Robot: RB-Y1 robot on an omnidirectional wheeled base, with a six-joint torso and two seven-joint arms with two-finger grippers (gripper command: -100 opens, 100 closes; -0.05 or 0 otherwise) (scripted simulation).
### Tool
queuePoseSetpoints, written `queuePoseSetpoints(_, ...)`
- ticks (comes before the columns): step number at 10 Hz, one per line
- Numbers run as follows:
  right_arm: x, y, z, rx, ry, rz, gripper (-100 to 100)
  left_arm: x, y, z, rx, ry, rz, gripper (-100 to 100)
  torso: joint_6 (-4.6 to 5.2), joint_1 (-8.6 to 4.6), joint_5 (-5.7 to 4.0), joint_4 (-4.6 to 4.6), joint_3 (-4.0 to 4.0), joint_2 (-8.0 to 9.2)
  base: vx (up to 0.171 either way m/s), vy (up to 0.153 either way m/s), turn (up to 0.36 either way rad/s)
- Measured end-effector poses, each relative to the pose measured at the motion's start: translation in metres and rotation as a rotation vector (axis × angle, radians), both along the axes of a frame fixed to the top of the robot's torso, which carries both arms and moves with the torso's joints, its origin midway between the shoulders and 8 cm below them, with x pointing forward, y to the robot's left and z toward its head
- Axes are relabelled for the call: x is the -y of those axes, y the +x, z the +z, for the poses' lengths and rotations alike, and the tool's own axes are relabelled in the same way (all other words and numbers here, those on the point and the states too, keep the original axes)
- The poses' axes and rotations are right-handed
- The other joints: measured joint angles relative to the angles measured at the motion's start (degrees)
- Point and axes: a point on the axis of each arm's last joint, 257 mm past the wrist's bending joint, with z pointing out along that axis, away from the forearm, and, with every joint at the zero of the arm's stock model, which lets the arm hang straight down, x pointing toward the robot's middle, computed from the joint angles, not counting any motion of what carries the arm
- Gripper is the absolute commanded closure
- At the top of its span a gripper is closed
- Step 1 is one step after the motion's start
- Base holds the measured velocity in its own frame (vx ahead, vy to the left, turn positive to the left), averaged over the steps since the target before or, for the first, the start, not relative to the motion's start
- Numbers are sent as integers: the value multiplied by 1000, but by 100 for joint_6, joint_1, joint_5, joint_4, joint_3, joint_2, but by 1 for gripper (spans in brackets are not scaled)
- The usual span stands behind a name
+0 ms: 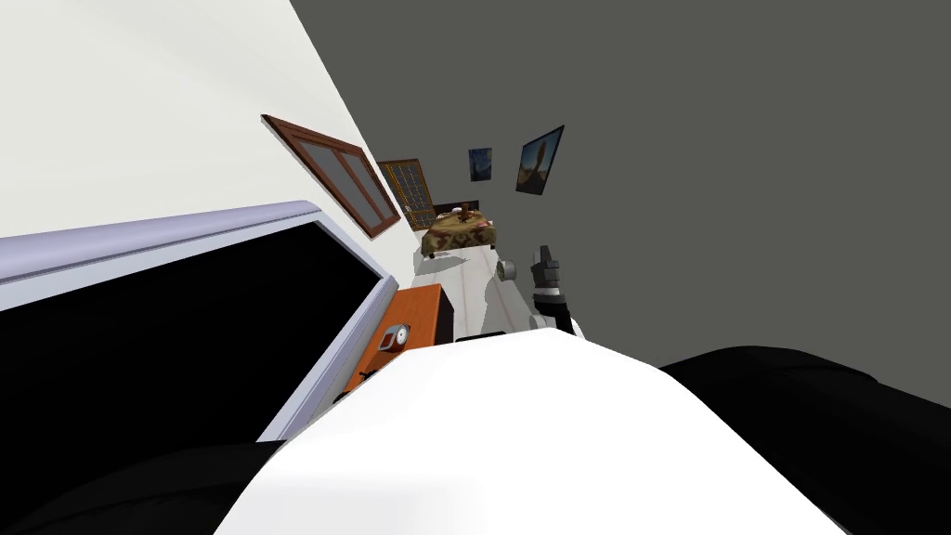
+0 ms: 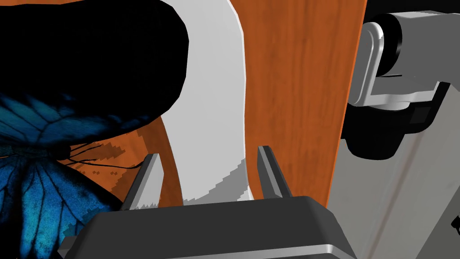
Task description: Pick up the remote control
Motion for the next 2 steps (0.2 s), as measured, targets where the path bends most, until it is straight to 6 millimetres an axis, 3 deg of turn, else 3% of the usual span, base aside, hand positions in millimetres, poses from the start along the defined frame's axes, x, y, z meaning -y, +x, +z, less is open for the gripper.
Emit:
queuePoseSetpoints(1,0,0,0,0,0,0,0,-3,0,5,-2,0,3,100,-1,-1,0,0,1,1,-5,-11,-4)
queuePoseSetpoints(2,0,0,0,0,0,0,0,-3,-1,5,-3,-1,4,0,-2,4,2,0,0,0,0,0,0)
